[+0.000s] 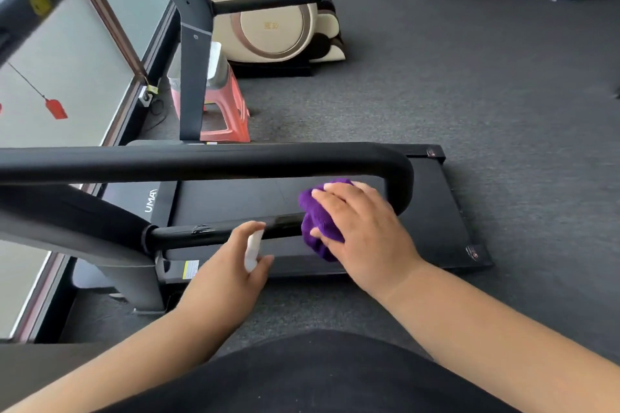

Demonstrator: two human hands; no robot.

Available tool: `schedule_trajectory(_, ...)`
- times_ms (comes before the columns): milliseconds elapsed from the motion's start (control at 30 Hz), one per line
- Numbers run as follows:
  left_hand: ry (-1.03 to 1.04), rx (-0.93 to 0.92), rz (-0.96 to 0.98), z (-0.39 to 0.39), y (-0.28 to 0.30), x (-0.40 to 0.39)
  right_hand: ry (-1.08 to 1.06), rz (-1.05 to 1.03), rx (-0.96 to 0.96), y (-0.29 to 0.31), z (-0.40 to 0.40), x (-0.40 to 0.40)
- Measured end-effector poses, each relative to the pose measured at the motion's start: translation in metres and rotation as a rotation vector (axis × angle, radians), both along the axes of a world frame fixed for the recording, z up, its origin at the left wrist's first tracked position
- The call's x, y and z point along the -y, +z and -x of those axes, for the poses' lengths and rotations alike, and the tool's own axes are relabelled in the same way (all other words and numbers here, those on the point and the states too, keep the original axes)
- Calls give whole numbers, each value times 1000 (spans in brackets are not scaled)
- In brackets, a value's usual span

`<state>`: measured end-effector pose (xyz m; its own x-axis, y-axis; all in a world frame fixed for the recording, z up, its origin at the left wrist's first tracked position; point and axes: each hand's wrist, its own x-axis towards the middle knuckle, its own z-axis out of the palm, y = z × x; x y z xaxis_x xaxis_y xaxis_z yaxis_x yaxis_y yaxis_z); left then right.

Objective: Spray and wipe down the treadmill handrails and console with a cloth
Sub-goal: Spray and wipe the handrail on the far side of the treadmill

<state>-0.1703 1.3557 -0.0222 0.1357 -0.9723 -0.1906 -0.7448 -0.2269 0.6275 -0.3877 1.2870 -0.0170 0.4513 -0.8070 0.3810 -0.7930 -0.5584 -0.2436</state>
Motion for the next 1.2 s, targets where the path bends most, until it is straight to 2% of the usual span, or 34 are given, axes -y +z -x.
schedule_trajectory(133, 11, 11, -2, -16, 1, -16, -197, -201, -209, -8, -13, 27)
schedule_trajectory(300, 39, 15, 15, -40, -1, -28, -235, -272, -162, -13, -33, 26)
schedule_trajectory(467, 47, 27, 16, -51, -4, -34, -59, -343, -123, -15, -99, 18)
schedule_trajectory(567, 30, 23, 24, -53, -5, -30, 75, -357, -294, -22, -132, 6)
schedule_trajectory(667, 16, 11, 20, -53, -5, -29, 75, -305, -397, -19, -121, 15)
schedule_trajectory(967, -18, -13, 16, -52, -7, -32, -108, -416, -393, -3, -24, 28)
schedule_trajectory(1067, 12, 6, 24, -63, -10, -40, -48, -395, -379, -5, -35, 27)
schedule_trajectory(1200, 58, 10, 12, -76, -14, -53, 109, -355, -405, -16, -94, 25)
